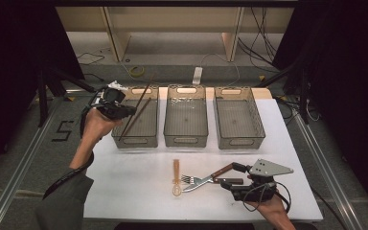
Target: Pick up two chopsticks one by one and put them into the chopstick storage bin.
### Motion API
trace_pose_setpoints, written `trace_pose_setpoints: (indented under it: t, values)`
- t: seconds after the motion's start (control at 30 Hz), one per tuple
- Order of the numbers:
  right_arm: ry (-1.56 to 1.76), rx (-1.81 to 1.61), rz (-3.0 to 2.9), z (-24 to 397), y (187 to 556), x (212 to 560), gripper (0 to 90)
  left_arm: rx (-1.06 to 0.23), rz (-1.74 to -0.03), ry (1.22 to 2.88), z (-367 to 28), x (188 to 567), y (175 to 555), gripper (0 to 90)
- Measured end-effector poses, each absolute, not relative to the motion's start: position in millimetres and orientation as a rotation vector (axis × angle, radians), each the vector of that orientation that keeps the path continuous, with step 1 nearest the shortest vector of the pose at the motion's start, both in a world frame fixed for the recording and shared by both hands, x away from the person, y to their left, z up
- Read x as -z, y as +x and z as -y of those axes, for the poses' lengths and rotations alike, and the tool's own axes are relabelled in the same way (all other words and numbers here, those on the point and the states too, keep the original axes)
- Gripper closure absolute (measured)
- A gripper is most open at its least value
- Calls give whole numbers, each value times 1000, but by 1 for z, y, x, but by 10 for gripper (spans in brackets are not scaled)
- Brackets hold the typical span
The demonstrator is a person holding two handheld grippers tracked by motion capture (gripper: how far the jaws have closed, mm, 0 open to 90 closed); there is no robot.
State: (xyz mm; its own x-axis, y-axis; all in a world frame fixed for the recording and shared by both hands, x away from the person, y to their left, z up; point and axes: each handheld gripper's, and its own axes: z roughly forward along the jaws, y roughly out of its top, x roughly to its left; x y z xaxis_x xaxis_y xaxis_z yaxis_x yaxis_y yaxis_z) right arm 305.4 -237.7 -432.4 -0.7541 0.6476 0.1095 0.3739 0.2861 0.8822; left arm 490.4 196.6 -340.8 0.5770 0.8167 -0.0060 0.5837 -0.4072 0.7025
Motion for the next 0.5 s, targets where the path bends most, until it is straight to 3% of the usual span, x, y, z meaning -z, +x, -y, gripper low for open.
trace_pose_setpoints:
  t: [0.5]
  values:
    - [929, -1460, -2295, 237, 305, 433, 260, -508, -1164, 2084, -197, 346, 517, 848]
